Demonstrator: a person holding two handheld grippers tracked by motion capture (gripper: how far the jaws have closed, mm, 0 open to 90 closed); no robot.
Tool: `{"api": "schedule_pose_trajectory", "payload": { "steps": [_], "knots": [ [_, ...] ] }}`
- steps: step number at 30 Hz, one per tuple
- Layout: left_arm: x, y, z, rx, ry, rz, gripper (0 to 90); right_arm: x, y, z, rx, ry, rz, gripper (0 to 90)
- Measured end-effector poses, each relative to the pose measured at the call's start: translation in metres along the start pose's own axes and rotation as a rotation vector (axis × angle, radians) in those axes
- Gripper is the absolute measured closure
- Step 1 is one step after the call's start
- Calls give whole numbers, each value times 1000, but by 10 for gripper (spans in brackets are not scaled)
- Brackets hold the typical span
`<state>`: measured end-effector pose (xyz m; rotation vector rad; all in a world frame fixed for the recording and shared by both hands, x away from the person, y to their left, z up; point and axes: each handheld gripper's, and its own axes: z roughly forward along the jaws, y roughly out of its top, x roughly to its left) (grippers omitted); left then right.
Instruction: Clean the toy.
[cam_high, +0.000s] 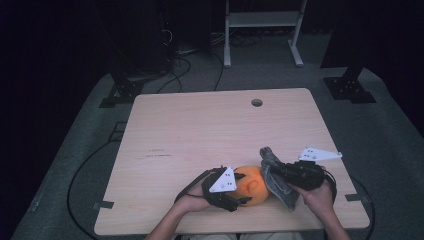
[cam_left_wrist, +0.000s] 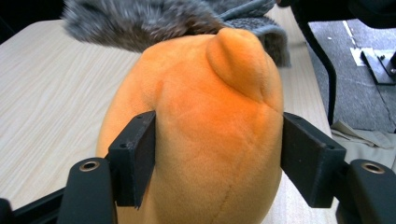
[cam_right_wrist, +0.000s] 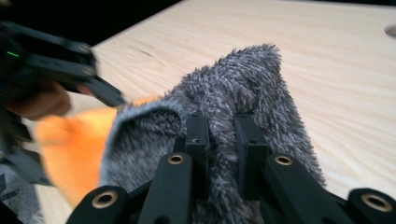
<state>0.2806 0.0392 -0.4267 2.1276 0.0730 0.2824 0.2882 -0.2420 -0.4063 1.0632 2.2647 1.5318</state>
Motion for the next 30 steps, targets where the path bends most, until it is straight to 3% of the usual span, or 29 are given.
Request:
{"api": "schedule_pose_trajectory", "payload": {
  "steps": [3, 6, 8, 10, 13, 15, 18, 21, 23, 26, 28, 30],
  "knots": [
    [-2, 0, 2, 6, -2, 17, 298, 21, 10, 1, -33, 73, -53, 774],
    [-2, -1, -1, 10, -2, 21, 297, 34, 12, 8, -3, 60, -116, 774],
    [-1, -2, -3, 10, 0, 17, 300, 26, 9, 10, 3, 53, -90, 775],
    [0, -3, -3, 8, -1, 14, 303, 11, 3, 9, 17, 17, -53, 775],
    [3, -5, -5, 7, -6, 8, 303, -10, -7, 6, 31, -5, 40, 776],
    [6, -7, -8, 4, -5, -8, 303, -17, -9, 5, 49, -50, 43, 775],
    [9, -10, -11, 3, -5, -23, 303, -18, -7, 0, 9, -29, 70, 775],
    [12, -11, -12, 0, -6, -37, 300, -9, -4, 1, -2, 12, 44, 774],
    [13, -12, -13, -1, 1, -48, 299, -7, -6, 7, 31, -6, 21, 775],
    [15, -13, -14, 0, 6, -56, 299, -17, -11, 11, 57, -24, 65, 775],
    [16, -14, -16, 2, 6, -59, 297, -21, -13, 12, 85, -59, 66, 775],
    [17, -15, -17, -2, 8, -64, 295, -20, -13, 8, 72, -61, 71, 775]
  ]
}}
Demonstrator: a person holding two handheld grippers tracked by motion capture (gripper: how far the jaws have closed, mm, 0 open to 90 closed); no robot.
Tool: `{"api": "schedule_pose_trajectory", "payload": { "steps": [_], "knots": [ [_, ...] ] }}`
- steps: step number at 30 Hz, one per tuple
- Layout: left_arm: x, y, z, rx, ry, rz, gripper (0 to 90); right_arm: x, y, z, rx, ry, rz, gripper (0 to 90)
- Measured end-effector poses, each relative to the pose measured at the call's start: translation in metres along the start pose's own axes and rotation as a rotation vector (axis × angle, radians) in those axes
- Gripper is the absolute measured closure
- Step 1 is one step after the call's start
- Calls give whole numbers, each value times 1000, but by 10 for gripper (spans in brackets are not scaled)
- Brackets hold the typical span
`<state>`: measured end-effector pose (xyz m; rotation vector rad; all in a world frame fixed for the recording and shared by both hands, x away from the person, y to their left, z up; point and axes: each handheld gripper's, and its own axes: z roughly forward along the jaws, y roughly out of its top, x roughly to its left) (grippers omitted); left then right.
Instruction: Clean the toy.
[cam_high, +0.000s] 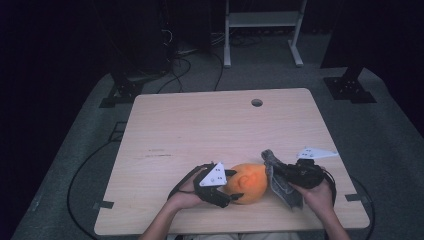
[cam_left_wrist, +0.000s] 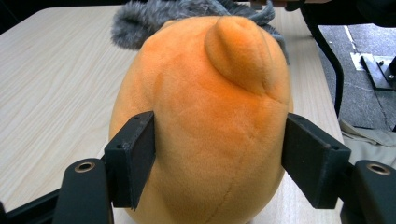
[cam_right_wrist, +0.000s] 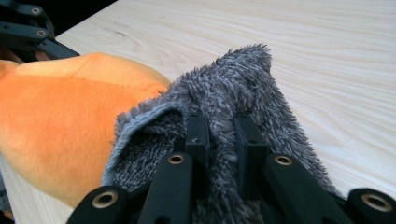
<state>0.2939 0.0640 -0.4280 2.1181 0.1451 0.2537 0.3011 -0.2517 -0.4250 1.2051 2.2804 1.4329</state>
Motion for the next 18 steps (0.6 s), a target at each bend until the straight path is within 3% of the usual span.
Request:
{"api": "schedule_pose_trajectory", "payload": {
  "steps": [3, 5, 7, 9, 10, 12, 16, 18],
  "knots": [
    [2, -1, 0, -5, -3, -9, 296, 12, 7, -9, -67, 54, -35, 775],
    [3, -1, 0, -8, -6, -16, 297, 19, 9, -8, -73, 82, -62, 775],
    [4, -2, -1, -6, 7, -25, 297, 20, 6, -1, -34, 62, -75, 775],
    [7, -3, -2, -5, 15, -37, 298, 11, 3, 4, -15, 56, -42, 775],
    [7, -3, -3, -8, 18, -42, 297, 9, 3, 4, 0, 26, -36, 775],
    [8, -4, -4, -6, 17, -43, 296, 8, 3, 0, -1, 10, -34, 775],
    [9, -3, -2, -12, 17, -50, 296, 27, 10, -9, -83, 75, -77, 775],
    [9, -3, -1, -21, 5, -55, 286, 37, 13, -8, -78, 96, -114, 775]
  ]
}}
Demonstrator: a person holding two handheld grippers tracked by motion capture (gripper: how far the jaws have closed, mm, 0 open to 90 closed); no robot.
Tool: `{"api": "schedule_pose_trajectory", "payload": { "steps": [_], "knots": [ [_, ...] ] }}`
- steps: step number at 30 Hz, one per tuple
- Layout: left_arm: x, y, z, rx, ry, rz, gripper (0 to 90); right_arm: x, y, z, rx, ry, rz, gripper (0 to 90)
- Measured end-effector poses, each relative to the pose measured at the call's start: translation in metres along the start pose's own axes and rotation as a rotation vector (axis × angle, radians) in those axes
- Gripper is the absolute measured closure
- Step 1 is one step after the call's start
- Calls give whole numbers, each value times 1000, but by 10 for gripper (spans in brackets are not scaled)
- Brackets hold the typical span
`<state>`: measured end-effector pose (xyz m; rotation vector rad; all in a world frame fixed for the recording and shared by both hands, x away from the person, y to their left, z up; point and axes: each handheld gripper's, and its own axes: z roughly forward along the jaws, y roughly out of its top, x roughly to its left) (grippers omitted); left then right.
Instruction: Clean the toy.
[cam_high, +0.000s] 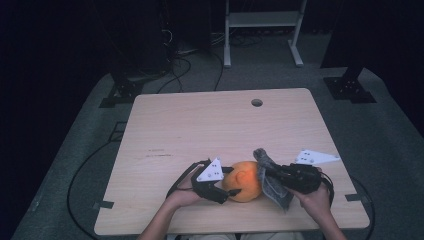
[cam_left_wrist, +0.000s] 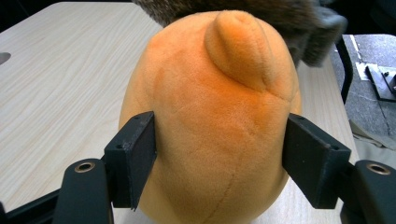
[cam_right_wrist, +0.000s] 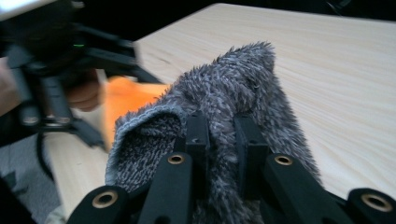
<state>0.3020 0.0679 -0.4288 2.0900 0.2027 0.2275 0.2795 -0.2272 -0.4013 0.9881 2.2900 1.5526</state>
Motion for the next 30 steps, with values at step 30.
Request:
{"api": "schedule_pose_trajectory", "payload": {
  "steps": [30],
  "knots": [
    [-1, 14, -8, -19, 72, -3, 405, 25, 10, 7, -48, -2, -70, 776]
  ]
}}
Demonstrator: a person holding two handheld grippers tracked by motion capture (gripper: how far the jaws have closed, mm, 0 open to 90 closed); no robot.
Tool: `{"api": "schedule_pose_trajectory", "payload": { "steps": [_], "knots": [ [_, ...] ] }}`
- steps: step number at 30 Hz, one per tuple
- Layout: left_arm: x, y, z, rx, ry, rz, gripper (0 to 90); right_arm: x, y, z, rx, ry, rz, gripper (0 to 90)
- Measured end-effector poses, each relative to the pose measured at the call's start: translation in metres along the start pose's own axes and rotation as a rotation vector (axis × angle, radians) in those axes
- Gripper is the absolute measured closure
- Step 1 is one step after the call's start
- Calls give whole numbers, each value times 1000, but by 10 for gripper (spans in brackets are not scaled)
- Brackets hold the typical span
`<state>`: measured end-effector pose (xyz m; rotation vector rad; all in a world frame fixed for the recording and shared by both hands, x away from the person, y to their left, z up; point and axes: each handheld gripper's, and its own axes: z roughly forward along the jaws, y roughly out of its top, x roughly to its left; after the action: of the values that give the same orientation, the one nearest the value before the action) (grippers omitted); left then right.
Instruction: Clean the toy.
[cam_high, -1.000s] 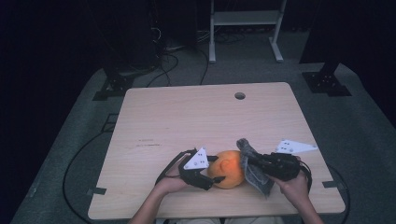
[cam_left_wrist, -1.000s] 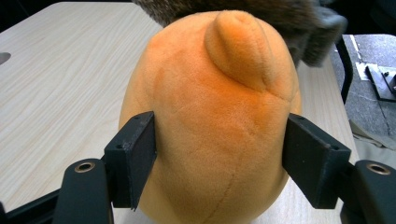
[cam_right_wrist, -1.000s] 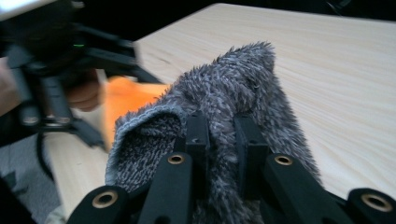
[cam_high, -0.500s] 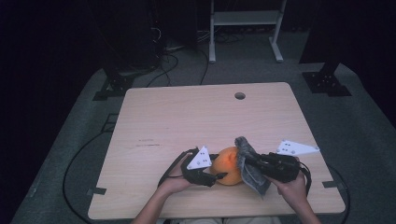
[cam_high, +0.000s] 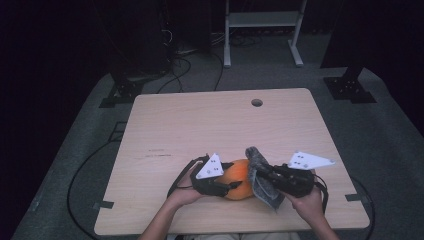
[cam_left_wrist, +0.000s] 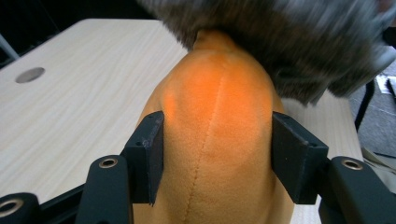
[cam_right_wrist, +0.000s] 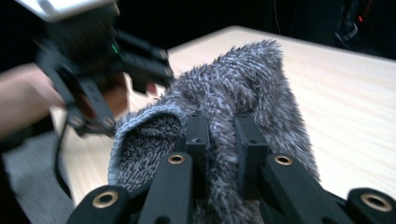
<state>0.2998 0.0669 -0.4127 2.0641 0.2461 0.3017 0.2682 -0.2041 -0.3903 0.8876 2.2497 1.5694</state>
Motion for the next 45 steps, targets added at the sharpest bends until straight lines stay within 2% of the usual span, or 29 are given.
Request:
{"api": "schedule_pose_trajectory", "payload": {
  "steps": [3, 4, 6, 7, 8, 9, 12, 16, 20, 22, 24, 26, 29, 31, 33, 36, 38, 40, 42, 45],
  "knots": [
    [2, -2, 3, -16, -8, -13, 358, -8, -9, 5, 18, 2, 33, 777],
    [3, -3, 4, -19, -4, -26, 300, -11, -11, 4, 23, -7, 44, 776],
    [4, -5, 10, 10, 31, -45, 169, -16, -13, 3, 26, -21, 59, 776],
    [5, -8, 13, 17, 30, -59, 125, -18, -14, 2, 25, -23, 65, 776],
    [5, -10, 15, 15, 23, -73, 118, -20, -15, 1, 28, -25, 72, 776],
    [4, -10, 16, 12, 29, -67, 120, -21, -15, 1, 30, -30, 75, 776],
    [1, -10, 17, 6, 30, -45, 202, -18, -11, -2, 19, -46, 62, 777],
    [-7, -8, 20, 22, 18, -5, 267, -11, -4, -5, -14, -20, 34, 776],
    [-7, -8, 21, 22, 20, -14, 268, -17, -11, 0, 30, -61, 27, 777],
    [-6, -8, 21, 18, 20, -22, 268, -27, -16, -2, 41, -87, 54, 777],
    [-6, -9, 20, 16, 22, -22, 259, -33, -17, -7, 47, -133, 82, 776],
    [-5, -9, 20, 15, 21, -23, 250, -32, -15, -13, 9, -123, 92, 776],
    [-6, -8, 21, 7, 19, -22, 234, -21, -9, -11, -18, -65, 50, 776],
    [-6, -7, 20, 7, 19, -18, 207, -16, -9, -2, 24, -62, 19, 776],
    [-1, -6, 16, -3, 11, -46, 165, -16, -13, 4, 52, -74, 0, 776],
    [9, -9, 12, -39, -12, -137, 112, -21, -15, 1, 58, -75, 22, 776],
    [11, -12, 14, -21, -8, -142, 96, -24, -18, -1, 55, -61, 44, 776],
    [10, -14, 19, -1, -26, -143, 101, -26, -19, -1, 57, -49, 53, 776],
    [7, -15, 21, 1, -26, -106, 146, -29, -20, -1, 64, -51, 54, 775],
    [7, -14, 20, -2, -24, -96, 218, -36, -23, -3, 69, -53, 74, 775]
  ]
}}
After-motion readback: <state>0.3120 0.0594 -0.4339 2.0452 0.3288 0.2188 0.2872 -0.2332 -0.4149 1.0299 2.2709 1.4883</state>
